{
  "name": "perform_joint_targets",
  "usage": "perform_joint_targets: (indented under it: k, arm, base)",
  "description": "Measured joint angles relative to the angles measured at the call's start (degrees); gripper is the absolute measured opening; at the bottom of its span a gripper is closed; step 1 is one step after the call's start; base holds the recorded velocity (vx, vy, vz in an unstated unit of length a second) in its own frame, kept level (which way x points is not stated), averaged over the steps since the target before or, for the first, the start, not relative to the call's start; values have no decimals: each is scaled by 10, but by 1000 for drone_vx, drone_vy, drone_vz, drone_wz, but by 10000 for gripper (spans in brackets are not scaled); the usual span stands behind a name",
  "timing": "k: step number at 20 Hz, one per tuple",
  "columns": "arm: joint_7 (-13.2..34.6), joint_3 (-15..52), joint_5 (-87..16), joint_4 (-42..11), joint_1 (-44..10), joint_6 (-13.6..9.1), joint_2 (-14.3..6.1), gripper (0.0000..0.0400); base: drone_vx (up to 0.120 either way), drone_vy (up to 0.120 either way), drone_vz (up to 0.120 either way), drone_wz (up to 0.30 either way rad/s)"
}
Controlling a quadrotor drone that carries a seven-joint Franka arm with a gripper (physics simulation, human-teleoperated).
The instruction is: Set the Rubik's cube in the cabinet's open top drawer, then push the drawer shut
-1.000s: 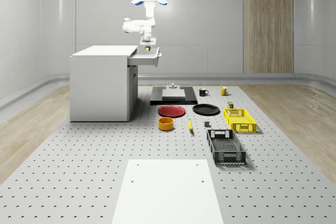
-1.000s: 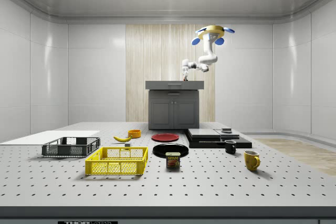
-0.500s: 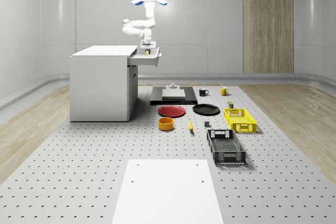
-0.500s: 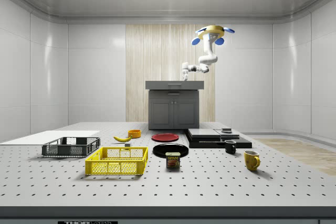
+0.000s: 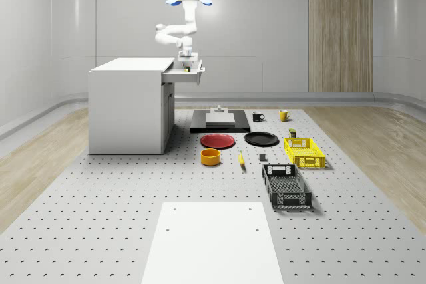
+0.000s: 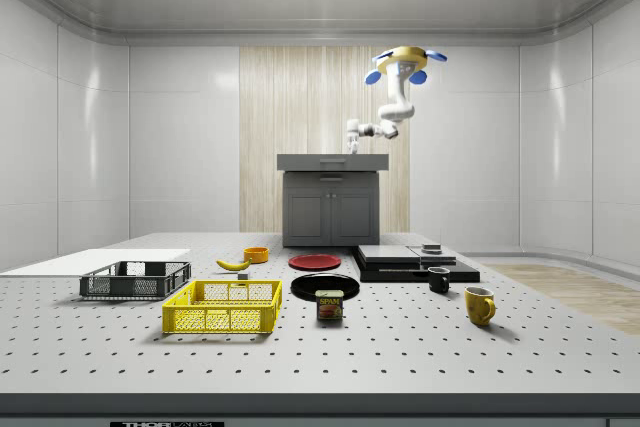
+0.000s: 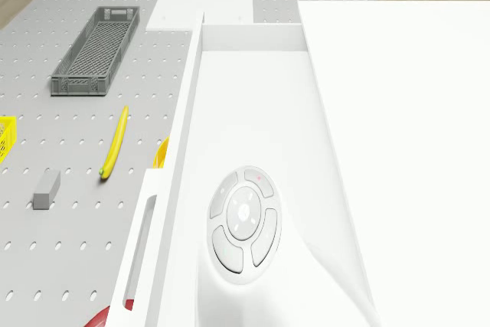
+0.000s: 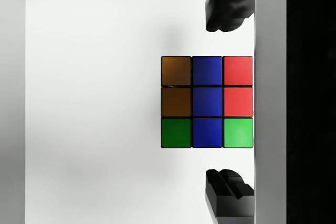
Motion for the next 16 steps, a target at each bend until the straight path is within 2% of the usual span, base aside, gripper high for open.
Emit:
perform_joint_targets:
  k: [2,8,16]
  arm:
    - [-1,5,4,-2,2,-4,1,394]
    - [-3,11,8,-6,7,-12,6,399]
    - [-5,13,8,-7,10,-18,11,400]
  base:
    - [-60,40,120,0]
    - [-120,120,120,0]
    - [0,120,0,0]
